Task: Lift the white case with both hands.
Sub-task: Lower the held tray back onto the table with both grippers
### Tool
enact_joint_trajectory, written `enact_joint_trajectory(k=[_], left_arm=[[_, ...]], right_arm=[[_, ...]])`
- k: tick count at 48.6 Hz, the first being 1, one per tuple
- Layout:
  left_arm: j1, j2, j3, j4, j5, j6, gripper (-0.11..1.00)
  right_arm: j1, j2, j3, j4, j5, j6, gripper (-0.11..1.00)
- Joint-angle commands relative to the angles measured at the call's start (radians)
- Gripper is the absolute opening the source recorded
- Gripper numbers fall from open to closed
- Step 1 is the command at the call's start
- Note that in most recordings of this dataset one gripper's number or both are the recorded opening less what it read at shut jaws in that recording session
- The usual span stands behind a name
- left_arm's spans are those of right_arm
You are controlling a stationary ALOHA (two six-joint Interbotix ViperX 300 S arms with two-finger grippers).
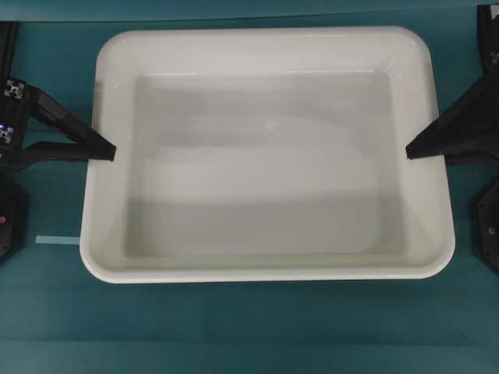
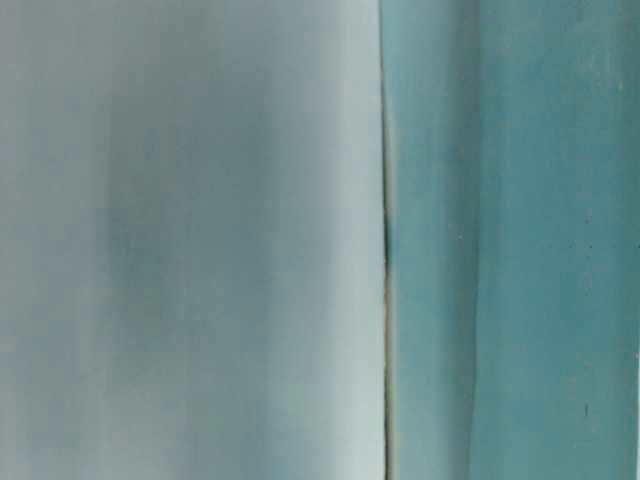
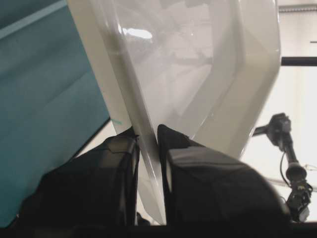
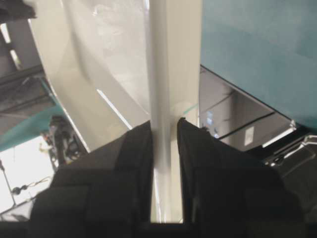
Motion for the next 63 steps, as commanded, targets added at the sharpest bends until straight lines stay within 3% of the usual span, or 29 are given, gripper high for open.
enact_joint_trajectory(k=[1, 13, 31, 45, 63], left_arm=[[0.009, 0.061, -0.025, 0.005, -0.018, 0.006, 0.1], [0.015, 0.08, 0.011, 0.005, -0.006, 0.006, 0.1], [0.02, 0.095, 0.236, 0.005, -0.149, 0.002, 0.09], [0.048, 0.133, 0.365, 0.009, -0.202, 0.008, 0.09], [0.075, 0.184, 0.495, 0.011, -0.285, 0.005, 0.08]], right_arm=[[-0.012, 0.054, -0.003, 0.003, -0.067, 0.003, 0.12], [0.005, 0.055, 0.089, 0.003, -0.144, -0.003, 0.12], [0.02, 0.055, 0.261, 0.002, -0.212, -0.072, 0.12], [0.028, 0.061, 0.459, 0.003, -0.333, -0.097, 0.12], [0.037, 0.132, 0.598, 0.003, -0.457, -0.144, 0.12]])
